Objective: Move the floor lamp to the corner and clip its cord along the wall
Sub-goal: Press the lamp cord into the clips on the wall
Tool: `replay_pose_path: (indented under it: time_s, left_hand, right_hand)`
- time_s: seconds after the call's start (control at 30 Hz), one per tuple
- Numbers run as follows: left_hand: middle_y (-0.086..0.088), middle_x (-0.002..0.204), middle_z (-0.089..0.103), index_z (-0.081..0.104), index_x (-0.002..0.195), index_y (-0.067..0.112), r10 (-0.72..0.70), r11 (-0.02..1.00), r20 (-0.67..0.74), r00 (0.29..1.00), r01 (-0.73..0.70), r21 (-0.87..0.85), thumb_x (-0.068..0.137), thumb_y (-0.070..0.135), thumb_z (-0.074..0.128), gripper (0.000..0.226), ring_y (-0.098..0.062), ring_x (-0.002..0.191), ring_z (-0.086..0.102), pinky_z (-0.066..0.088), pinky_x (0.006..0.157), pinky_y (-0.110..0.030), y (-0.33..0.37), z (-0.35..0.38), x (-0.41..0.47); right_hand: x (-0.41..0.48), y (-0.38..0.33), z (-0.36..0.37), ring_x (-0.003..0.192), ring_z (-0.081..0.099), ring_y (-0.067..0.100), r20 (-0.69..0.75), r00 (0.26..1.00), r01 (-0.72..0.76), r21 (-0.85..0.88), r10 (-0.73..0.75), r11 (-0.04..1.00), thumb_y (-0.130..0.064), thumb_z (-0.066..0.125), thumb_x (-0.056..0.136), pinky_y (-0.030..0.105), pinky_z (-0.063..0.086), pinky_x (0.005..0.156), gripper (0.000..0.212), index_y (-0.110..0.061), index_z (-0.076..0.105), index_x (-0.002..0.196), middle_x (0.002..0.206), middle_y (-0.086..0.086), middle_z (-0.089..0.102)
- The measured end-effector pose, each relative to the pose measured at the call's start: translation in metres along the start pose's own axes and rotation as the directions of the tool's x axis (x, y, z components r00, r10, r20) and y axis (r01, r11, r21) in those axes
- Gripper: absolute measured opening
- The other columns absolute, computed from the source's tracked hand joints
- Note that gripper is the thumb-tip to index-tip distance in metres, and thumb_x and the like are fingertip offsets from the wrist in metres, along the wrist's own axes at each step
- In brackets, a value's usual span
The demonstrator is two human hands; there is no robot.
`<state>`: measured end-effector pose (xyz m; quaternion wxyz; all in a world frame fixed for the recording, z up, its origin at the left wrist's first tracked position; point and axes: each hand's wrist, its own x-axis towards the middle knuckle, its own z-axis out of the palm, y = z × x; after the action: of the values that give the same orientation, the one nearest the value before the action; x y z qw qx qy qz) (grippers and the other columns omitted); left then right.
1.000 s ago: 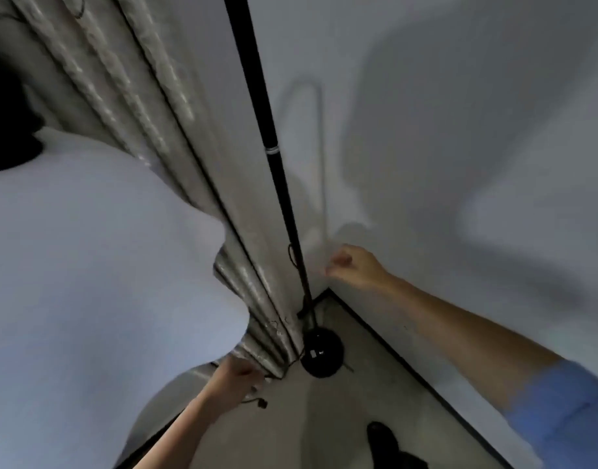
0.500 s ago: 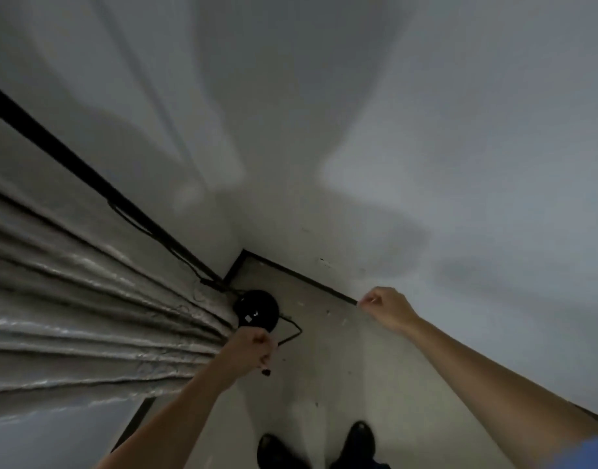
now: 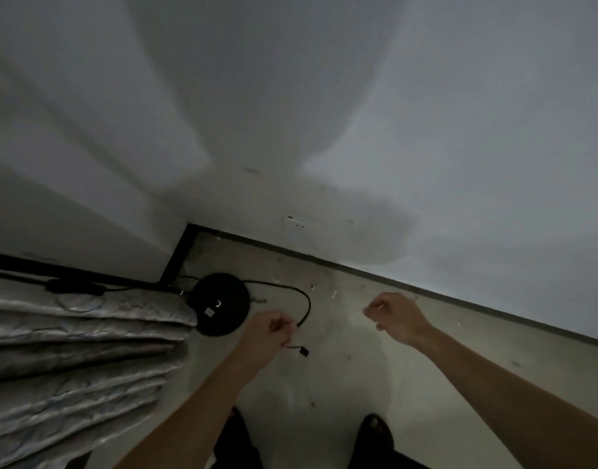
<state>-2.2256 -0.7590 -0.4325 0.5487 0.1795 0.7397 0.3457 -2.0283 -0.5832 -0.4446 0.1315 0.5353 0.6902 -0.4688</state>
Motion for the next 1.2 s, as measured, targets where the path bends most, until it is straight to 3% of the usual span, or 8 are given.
replay_pose_path:
  time_s: [0.13, 0.3, 0.5, 0.6, 0.67, 0.83, 1.03, 1.2]
  left_hand:
    - [0.003, 0.065, 0.061, 0.067, 0.081, 0.015, 0.084, 0.991, 0.030, 0.996, -0.087, 0.102, 0.090, 0.010, 0.060, 0.013, 0.001, 0.057, 0.056, 0.047, 0.059, -0.009, -0.052, -0.004, 0.085]
    - [-0.005, 0.077, 0.063, 0.071, 0.096, 0.008, 0.221, 0.948, -0.011, 0.975, -0.212, 0.237, 0.090, 0.014, 0.061, 0.013, -0.013, 0.072, 0.057, 0.050, 0.070, -0.021, -0.098, -0.013, 0.184]
    - [-0.001, 0.068, 0.064, 0.069, 0.073, 0.021, 0.429, 0.854, -0.067, 0.901, -0.380, 0.355, 0.085, 0.015, 0.068, 0.014, -0.011, 0.067, 0.058, 0.047, 0.067, -0.021, -0.122, -0.033, 0.272]
    - [0.006, 0.066, 0.067, 0.072, 0.073, 0.021, 0.533, 0.776, -0.058, 0.844, -0.461, 0.430, 0.084, 0.016, 0.069, 0.012, -0.002, 0.063, 0.060, 0.044, 0.058, -0.007, -0.120, -0.042, 0.298]
    - [0.004, 0.073, 0.071, 0.075, 0.080, 0.017, 0.576, 0.746, -0.062, 0.815, -0.494, 0.446, 0.085, 0.017, 0.068, 0.008, -0.002, 0.070, 0.063, 0.044, 0.062, -0.010, -0.118, -0.047, 0.310]
    - [-0.006, 0.089, 0.072, 0.075, 0.098, 0.005, 0.621, 0.703, -0.034, 0.783, -0.538, 0.466, 0.085, 0.008, 0.066, 0.016, -0.012, 0.082, 0.065, 0.046, 0.074, -0.017, -0.112, -0.045, 0.302]
    - [-0.004, 0.062, 0.068, 0.069, 0.071, 0.009, 0.667, 0.725, -0.137, 0.732, -0.596, 0.345, 0.080, 0.002, 0.070, 0.012, -0.014, 0.061, 0.064, 0.050, 0.069, -0.026, -0.108, -0.041, 0.281]
    - [-0.009, 0.079, 0.075, 0.074, 0.071, 0.013, 0.717, 0.646, -0.051, 0.695, -0.636, 0.422, 0.079, 0.006, 0.070, 0.012, -0.013, 0.075, 0.069, 0.053, 0.072, -0.020, -0.101, -0.040, 0.273]
  right_hand:
    - [0.068, 0.034, 0.053, 0.071, 0.071, 0.016, -0.037, 0.999, -0.014, 0.034, 0.015, 0.999, -0.038, 0.067, 0.086, 0.028, 0.052, 0.066, 0.022, -0.016, 0.067, 0.089, 0.089, 0.002, 0.071]
    - [0.144, 0.064, 0.099, 0.075, 0.072, 0.022, -0.087, 0.994, 0.075, 0.044, -0.071, 0.996, -0.032, 0.064, 0.089, 0.036, 0.054, 0.072, 0.017, -0.015, 0.068, 0.087, 0.088, 0.009, 0.073]
    - [0.220, 0.076, 0.120, 0.085, 0.068, 0.027, -0.203, 0.955, 0.216, -0.017, -0.215, 0.976, -0.028, 0.065, 0.089, 0.038, 0.054, 0.080, 0.012, -0.016, 0.067, 0.087, 0.090, 0.010, 0.071]
    - [0.243, 0.075, 0.119, 0.085, 0.067, 0.026, -0.231, 0.932, 0.264, -0.097, -0.280, 0.960, -0.033, 0.064, 0.090, 0.036, 0.053, 0.078, 0.015, -0.018, 0.065, 0.086, 0.090, 0.008, 0.069]
    - [0.251, 0.067, 0.113, 0.086, 0.067, 0.027, -0.217, 0.920, 0.294, -0.173, -0.327, 0.940, -0.035, 0.065, 0.089, 0.038, 0.054, 0.080, 0.018, -0.017, 0.065, 0.090, 0.095, 0.009, 0.070]
    - [0.237, 0.025, 0.093, 0.083, 0.068, 0.027, -0.323, 0.827, 0.413, -0.207, -0.461, 0.887, -0.031, 0.068, 0.086, 0.042, 0.056, 0.081, 0.015, -0.017, 0.066, 0.082, 0.091, 0.009, 0.071]
    - [0.221, -0.023, 0.103, 0.075, 0.071, 0.026, -0.455, 0.702, 0.582, -0.077, -0.548, 0.810, -0.021, 0.069, 0.086, 0.027, 0.049, 0.058, 0.023, -0.022, 0.060, 0.065, 0.070, 0.003, 0.067]
    - [0.220, -0.043, 0.112, 0.074, 0.065, 0.014, -0.507, 0.588, 0.688, -0.097, -0.630, 0.719, -0.025, 0.074, 0.083, 0.025, 0.049, 0.067, 0.014, -0.013, 0.073, 0.090, 0.081, -0.001, 0.070]
